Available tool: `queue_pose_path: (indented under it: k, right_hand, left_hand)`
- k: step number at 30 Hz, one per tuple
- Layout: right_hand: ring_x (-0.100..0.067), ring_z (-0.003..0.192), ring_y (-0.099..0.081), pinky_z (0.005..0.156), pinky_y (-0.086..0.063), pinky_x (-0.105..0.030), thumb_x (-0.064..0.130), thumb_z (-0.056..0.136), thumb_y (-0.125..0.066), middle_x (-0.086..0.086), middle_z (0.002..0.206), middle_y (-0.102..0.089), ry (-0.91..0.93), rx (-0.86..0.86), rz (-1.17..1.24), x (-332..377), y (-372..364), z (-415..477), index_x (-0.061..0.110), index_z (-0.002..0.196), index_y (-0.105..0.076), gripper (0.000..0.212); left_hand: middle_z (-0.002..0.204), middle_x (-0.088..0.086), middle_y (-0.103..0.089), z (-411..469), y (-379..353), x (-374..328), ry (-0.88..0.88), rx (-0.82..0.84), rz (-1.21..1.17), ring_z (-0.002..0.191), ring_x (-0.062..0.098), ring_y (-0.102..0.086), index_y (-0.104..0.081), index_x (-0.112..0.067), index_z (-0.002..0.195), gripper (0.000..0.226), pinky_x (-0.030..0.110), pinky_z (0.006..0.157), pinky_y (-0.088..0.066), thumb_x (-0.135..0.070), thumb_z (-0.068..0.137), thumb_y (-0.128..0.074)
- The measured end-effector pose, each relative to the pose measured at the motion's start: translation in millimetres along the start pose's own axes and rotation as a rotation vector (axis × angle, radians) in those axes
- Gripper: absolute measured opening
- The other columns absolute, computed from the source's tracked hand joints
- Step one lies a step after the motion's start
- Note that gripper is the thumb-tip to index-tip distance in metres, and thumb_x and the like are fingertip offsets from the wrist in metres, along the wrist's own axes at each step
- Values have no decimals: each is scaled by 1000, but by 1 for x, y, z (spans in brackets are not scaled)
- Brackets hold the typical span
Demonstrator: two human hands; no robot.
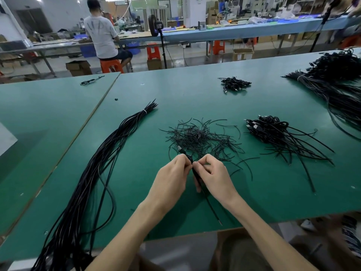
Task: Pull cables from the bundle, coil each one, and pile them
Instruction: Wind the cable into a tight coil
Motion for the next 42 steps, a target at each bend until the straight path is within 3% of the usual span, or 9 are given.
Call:
queue_pose_path:
  k: [4,7,10,14,17,22,32,38,42]
  right_hand:
    - [-25,47,-60,53,-47,-41,30,105,-59,-12,62,-67,-20,45,29,-4,-2,2,12,89,-57,24]
    - [-22,49,-63,54,-48,-31,30,105,-57,-10,63,-69,-4,87,29,-3,-4,2,12,90,-58,23]
    - [-21,55,-66,58,-49,-25,28,106,-55,-7,67,-72,3,88,40,-3,-6,1,11,96,-58,20]
    - [-14,62,-66,57,-45,-17,26,107,-53,-6,76,-73,-5,16,112,-4,-3,2,12,103,-59,16]
    - [-11,63,-65,57,-45,-17,28,107,-54,-4,78,-72,12,-33,130,-3,0,3,16,105,-59,13]
    - [-7,82,-67,74,-50,-16,27,104,-60,7,90,-70,75,-91,98,-1,3,4,24,104,-61,4]
    - [-9,86,-64,77,-50,-25,27,102,-63,0,103,-65,53,-112,56,-3,5,4,25,103,-64,2]
    - [-4,72,-62,66,-47,-19,23,102,-62,3,87,-69,46,-99,65,-2,5,3,18,102,-65,6]
    - [-15,75,-68,67,-52,-22,21,101,-65,0,86,-71,57,-87,75,2,4,2,15,99,-66,6]
  left_hand:
    - [82,-1,-49,1,3,-3,-411,33,268,68,20,-44,-50,-12,92,21,28,67,-41,0,95,-66]
    - [87,-2,-52,-3,6,5,-507,33,312,74,20,-51,-53,-13,100,17,31,70,-46,-2,97,-65]
    - [90,-7,-59,-5,8,9,-339,-22,209,74,15,-57,-57,-16,101,4,28,68,-49,-18,103,-59]
    - [82,-18,-65,0,1,15,167,10,-267,73,8,-60,-60,-29,92,10,18,65,-46,-34,99,-65]
    - [69,-6,-65,1,-6,14,358,72,-536,59,14,-58,-62,-23,85,26,28,59,-46,-41,103,-57]
    - [65,6,-60,0,-16,10,568,235,-799,50,20,-52,-65,-11,83,39,19,43,-37,-34,109,-48]
    - [72,-1,-54,-5,-27,13,681,328,-1006,55,13,-47,-65,-16,87,27,23,48,-27,-31,107,-54]
    - [74,0,-56,-5,-26,16,659,404,-1081,56,13,-47,-65,-11,95,20,24,51,-27,-29,104,-60]
    - [73,2,-54,-6,-24,18,647,353,-1051,55,15,-46,-62,-9,93,19,24,53,-28,-26,101,-64]
Point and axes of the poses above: each hand's wrist, its own z-axis towards the middle knuckle, its own y-axis out of the back of the hand, x = y × z, the point moved 5 cm from there along z, towards the middle knuckle
